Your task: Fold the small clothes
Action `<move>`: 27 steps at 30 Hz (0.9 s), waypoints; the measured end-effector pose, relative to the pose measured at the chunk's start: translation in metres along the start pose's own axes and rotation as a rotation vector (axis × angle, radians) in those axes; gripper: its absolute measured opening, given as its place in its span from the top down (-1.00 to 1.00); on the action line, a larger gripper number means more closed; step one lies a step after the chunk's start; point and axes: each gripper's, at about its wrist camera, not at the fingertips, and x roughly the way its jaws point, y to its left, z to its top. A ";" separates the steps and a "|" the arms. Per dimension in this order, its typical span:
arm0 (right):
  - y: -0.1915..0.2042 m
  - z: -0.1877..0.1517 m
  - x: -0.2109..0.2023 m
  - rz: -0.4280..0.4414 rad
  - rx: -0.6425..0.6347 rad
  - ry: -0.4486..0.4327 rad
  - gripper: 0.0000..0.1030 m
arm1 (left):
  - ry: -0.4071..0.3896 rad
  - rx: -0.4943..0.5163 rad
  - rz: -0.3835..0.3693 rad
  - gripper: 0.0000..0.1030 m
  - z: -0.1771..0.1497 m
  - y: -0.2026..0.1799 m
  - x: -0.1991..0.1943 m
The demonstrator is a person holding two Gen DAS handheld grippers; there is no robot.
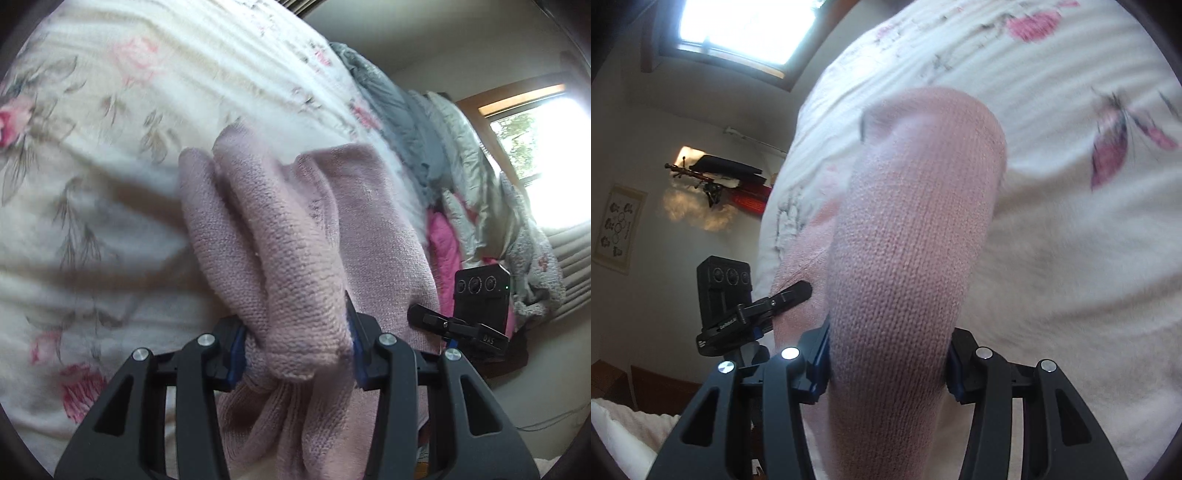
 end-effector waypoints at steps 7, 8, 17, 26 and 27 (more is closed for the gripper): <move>-0.021 -0.010 0.015 0.005 0.028 0.021 -0.01 | -0.036 -0.034 0.040 0.15 -0.021 0.021 0.010; -0.025 -0.011 0.016 -0.001 0.029 0.024 -0.02 | -0.043 -0.033 0.050 0.13 -0.024 0.020 0.012; -0.028 -0.019 0.014 -0.034 0.065 0.031 -0.38 | -0.047 -0.061 0.079 0.00 -0.030 0.026 0.018; -0.032 -0.066 -0.002 -0.008 0.093 0.064 -0.38 | -0.010 0.016 0.130 -0.01 -0.054 0.006 -0.016; -0.032 -0.071 -0.003 -0.009 0.098 0.068 -0.38 | -0.004 0.025 0.124 -0.01 -0.059 0.002 -0.017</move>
